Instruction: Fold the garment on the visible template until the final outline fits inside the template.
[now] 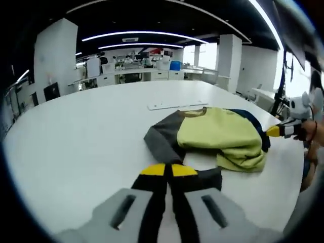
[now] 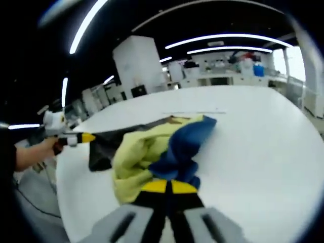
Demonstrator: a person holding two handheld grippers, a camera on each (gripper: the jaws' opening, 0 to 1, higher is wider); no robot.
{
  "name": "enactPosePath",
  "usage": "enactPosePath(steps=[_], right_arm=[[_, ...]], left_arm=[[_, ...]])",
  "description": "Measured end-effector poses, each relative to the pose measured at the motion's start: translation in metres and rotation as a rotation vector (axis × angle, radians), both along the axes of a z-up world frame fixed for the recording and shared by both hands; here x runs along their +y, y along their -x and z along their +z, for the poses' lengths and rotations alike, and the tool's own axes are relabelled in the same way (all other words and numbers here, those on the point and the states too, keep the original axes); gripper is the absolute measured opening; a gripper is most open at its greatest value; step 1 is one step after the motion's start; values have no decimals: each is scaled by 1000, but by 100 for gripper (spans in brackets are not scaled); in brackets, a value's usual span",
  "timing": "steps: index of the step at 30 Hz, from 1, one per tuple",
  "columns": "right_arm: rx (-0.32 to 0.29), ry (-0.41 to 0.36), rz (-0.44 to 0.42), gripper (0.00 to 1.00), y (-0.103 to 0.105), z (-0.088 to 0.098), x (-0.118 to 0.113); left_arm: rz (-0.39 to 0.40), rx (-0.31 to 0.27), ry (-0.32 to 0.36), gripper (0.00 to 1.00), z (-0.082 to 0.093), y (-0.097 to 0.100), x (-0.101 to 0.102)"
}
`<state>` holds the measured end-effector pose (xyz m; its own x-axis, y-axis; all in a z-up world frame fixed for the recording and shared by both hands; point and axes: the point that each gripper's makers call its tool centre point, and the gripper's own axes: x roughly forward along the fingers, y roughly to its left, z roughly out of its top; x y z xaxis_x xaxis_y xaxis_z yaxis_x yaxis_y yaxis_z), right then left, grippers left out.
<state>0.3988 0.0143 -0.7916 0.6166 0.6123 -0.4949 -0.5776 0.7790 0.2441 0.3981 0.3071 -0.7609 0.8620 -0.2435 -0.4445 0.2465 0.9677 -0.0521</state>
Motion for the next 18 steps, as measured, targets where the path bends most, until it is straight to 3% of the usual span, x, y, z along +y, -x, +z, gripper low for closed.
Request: enactPosePath(steps=[3, 7, 11, 18], right_arm=[[-4, 21, 4, 0, 0, 2, -2], [-13, 47, 12, 0, 0, 0, -3], [-2, 43, 13, 0, 3, -1, 0], [-3, 46, 17, 0, 3, -2, 1]], left_arm=[[-35, 25, -88, 0, 1, -2, -7], [-60, 67, -74, 0, 2, -5, -29], [-75, 70, -69, 0, 6, -15, -43], [-116, 96, -1, 0, 3, -27, -82]])
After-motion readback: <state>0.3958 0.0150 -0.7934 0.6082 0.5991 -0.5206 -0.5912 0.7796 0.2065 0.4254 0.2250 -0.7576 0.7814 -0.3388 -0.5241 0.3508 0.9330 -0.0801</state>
